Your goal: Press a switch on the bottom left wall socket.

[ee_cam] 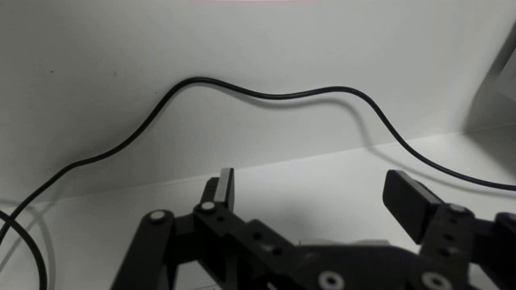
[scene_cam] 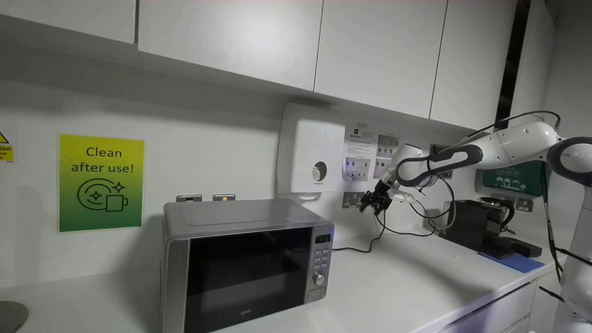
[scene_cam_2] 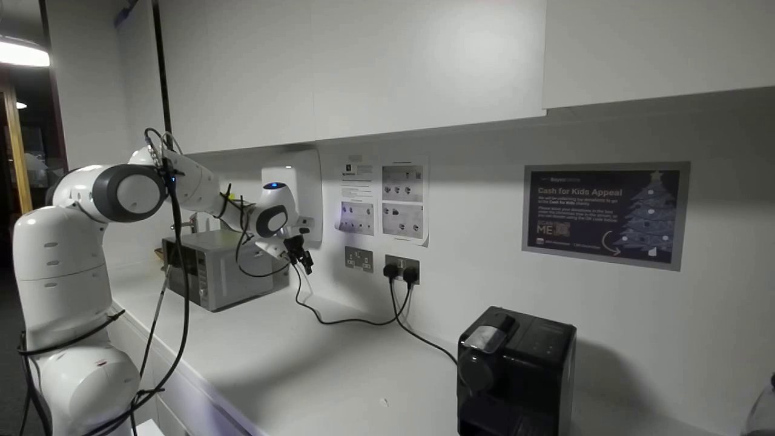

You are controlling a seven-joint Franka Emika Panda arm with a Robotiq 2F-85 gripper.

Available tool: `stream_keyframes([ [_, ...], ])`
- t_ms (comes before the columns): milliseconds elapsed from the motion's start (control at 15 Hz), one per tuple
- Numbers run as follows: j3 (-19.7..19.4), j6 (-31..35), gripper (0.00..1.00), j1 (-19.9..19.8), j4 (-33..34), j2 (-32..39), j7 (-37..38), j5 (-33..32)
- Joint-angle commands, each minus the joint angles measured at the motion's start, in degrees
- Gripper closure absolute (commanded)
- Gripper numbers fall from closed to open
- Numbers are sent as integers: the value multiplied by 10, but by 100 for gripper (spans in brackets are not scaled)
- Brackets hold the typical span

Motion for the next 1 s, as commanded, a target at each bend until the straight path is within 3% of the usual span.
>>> stream_keyframes([
  [0,-5,4,0,-7,50,33,11,-37],
  [133,-10,4,0,-9,60,42,12,-64],
  [200,-13,2,9,-9,64,46,11,-78],
  [267,-16,-1,26,-10,67,48,12,-88],
  [933,-33,16,99,-15,82,61,19,-136],
])
